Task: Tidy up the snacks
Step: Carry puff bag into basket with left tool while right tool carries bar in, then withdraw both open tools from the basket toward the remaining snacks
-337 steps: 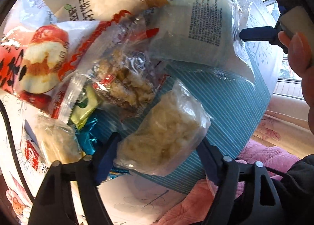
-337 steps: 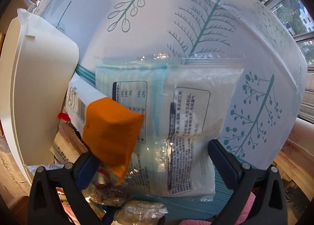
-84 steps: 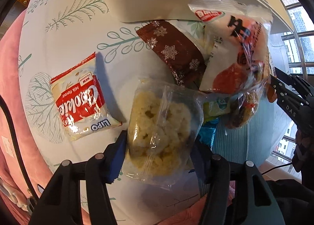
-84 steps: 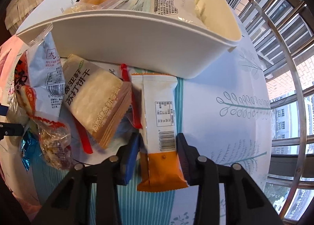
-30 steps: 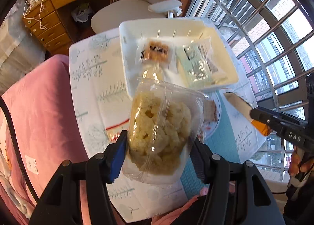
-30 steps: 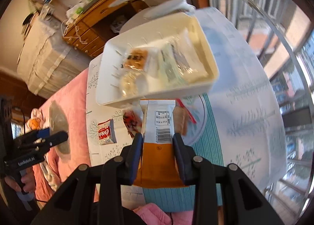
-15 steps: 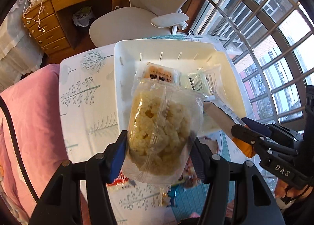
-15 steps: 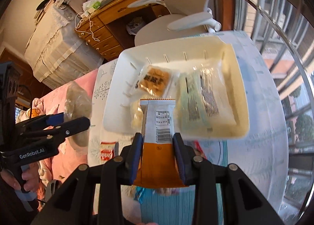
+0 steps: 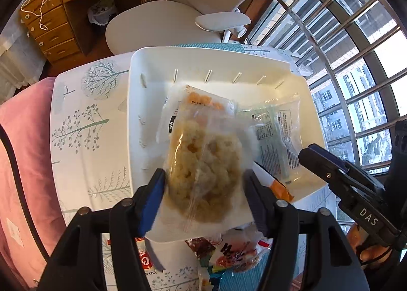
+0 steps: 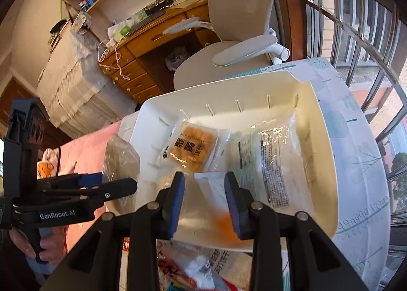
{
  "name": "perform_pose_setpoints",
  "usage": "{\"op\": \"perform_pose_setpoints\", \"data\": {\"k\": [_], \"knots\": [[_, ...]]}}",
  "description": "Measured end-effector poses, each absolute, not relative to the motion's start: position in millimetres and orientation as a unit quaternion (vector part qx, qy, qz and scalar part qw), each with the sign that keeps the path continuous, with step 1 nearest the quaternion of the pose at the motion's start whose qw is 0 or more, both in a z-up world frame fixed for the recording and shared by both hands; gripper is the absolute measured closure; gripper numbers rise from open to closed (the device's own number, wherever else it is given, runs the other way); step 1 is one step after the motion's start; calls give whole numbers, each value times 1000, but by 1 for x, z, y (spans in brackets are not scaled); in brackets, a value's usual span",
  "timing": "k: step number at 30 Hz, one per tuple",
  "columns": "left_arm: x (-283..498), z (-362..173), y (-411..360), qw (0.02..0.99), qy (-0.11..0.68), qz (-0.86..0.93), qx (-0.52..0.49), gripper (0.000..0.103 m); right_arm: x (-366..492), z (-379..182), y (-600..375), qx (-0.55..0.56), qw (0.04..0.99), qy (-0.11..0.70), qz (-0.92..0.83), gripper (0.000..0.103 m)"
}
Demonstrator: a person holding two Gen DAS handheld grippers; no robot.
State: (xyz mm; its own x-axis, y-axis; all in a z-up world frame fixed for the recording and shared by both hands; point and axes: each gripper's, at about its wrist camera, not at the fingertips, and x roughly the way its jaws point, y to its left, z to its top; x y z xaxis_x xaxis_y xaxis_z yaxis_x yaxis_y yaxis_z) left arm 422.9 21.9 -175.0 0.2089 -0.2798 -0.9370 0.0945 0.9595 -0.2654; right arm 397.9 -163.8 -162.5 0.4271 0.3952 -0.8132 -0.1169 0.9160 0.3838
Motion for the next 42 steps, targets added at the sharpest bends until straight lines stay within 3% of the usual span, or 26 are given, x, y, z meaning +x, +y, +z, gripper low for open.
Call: {"op": "perform_pose_setpoints", "data": {"k": [4,16,26,42], "knots": [[424,-173,24,774,617,-120,-76,31,401,-171,-170,153,828,520,145,61],[394,-149,46,780,610,-130,-62,30,380,-168,-172,202,819,525,111,54],[340,-114,84,793,583,-167,-51,26,307,-138,-156,231,838,492,45,45],[274,-116,134,786,595,-164,-35,22,195,-152,-115,262,838,479,5,44]]}}
